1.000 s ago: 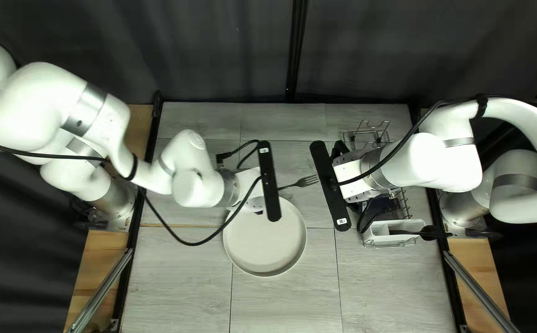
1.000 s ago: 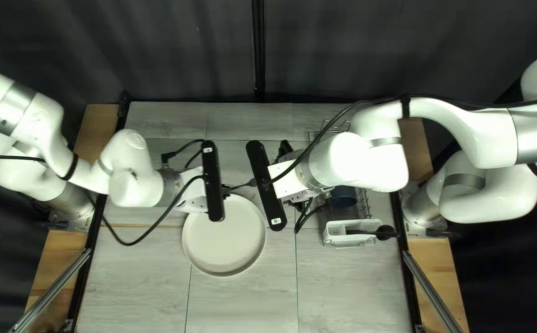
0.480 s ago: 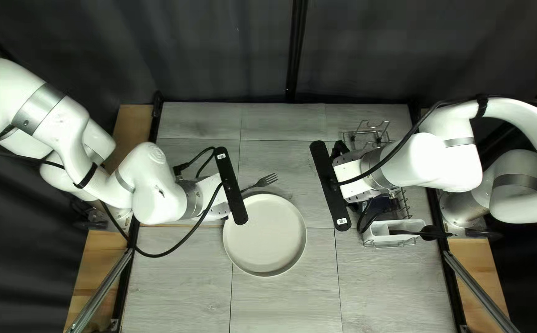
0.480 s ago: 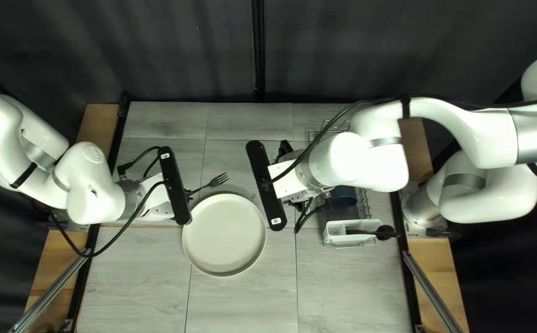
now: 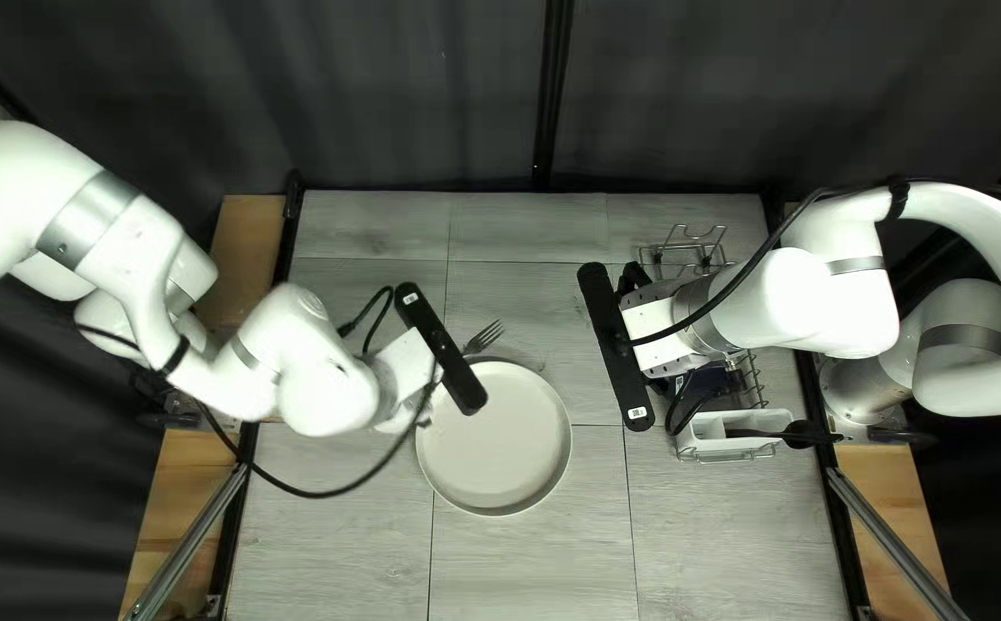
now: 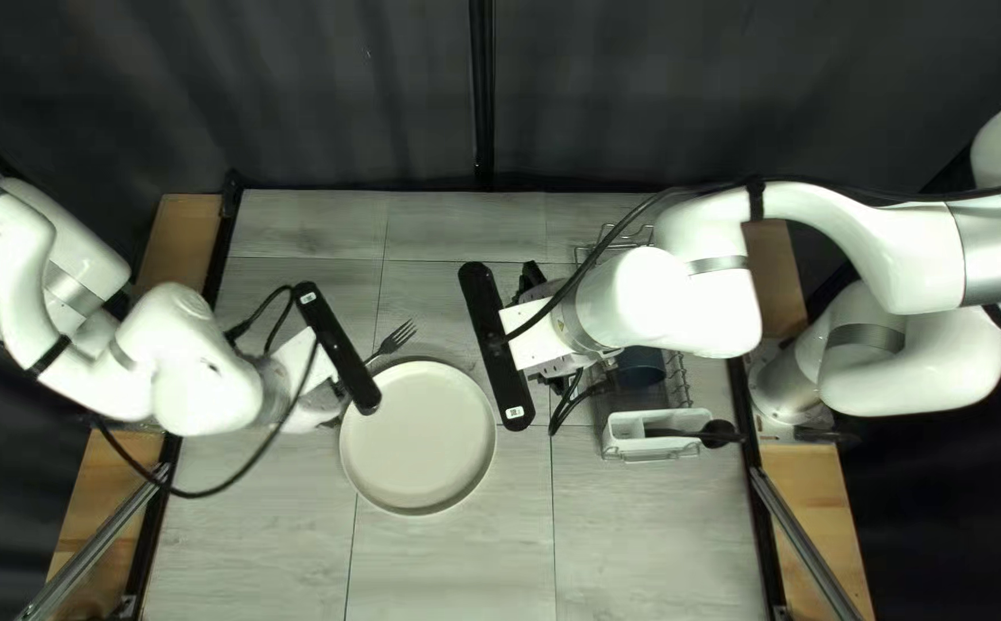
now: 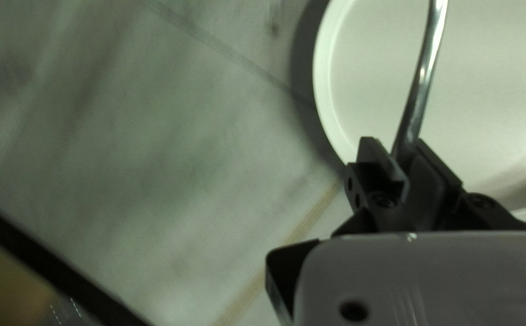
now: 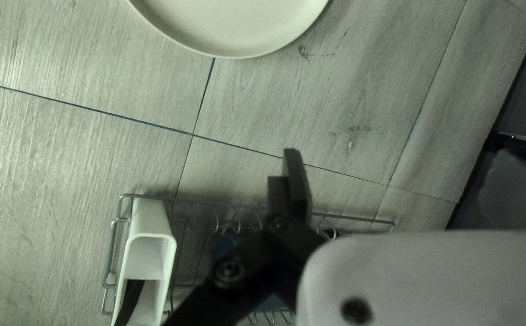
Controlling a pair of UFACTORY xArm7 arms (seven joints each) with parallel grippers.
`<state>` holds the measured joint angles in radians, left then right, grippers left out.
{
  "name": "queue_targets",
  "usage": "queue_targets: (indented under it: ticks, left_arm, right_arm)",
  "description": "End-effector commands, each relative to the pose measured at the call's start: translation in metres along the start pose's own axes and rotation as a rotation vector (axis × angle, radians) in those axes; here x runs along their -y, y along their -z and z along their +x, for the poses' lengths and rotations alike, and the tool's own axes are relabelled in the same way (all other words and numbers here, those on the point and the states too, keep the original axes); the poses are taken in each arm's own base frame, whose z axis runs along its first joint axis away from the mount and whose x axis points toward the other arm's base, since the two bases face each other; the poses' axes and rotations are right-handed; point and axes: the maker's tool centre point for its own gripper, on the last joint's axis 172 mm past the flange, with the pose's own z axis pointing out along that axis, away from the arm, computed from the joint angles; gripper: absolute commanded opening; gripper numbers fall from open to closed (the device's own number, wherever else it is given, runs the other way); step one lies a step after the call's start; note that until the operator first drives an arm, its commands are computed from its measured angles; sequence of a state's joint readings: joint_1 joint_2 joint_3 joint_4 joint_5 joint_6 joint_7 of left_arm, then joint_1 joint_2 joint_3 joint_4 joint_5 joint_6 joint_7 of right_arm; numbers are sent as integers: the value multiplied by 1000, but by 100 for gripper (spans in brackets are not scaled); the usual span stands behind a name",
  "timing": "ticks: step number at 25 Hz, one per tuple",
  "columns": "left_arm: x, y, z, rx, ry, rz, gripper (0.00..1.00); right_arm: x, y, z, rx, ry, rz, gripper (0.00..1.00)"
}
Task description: Pick up and place plate onto table. Place down one fork to the left of the plate. Place spoon and knife to the right of the plate. Place cup above the knife and spoon
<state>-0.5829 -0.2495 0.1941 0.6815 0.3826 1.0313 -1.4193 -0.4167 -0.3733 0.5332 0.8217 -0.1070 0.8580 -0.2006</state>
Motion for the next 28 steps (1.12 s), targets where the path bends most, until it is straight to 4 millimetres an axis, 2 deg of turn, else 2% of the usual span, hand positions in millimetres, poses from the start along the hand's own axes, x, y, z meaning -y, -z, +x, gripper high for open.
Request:
queue_targets:
  ticks: [1, 3, 5, 9, 10, 20, 25, 28]
  left_arm:
    - [0, 0, 0, 2, 2, 1, 0]
    - [-3, -7, -5, 17, 69, -28, 0]
    - [-14, -14, -21, 40, 174, -56, 0]
    - [-30, -10, -61, 66, 388, -58, 0]
    - [-32, -8, -65, 67, 422, -54, 0]
    - [-31, -9, -65, 75, 436, -54, 0]
    - [-29, -38, -85, 160, 569, -24, 0]
    - [-30, -48, -92, 194, 610, -11, 0]
  right_arm:
    - [0, 0, 0, 0, 0, 0, 100]
    - [0, 0, 0, 0, 0, 0, 100]
    - [0, 0, 0, 0, 0, 0, 100]
    - [0, 0, 0, 0, 0, 0, 100]
    - [0, 0, 0, 0, 0, 0, 100]
    - [0, 0, 0, 0, 0, 0, 100]
    - [0, 0, 0, 0, 0, 0, 100]
    - [0, 0, 0, 0, 0, 0, 100]
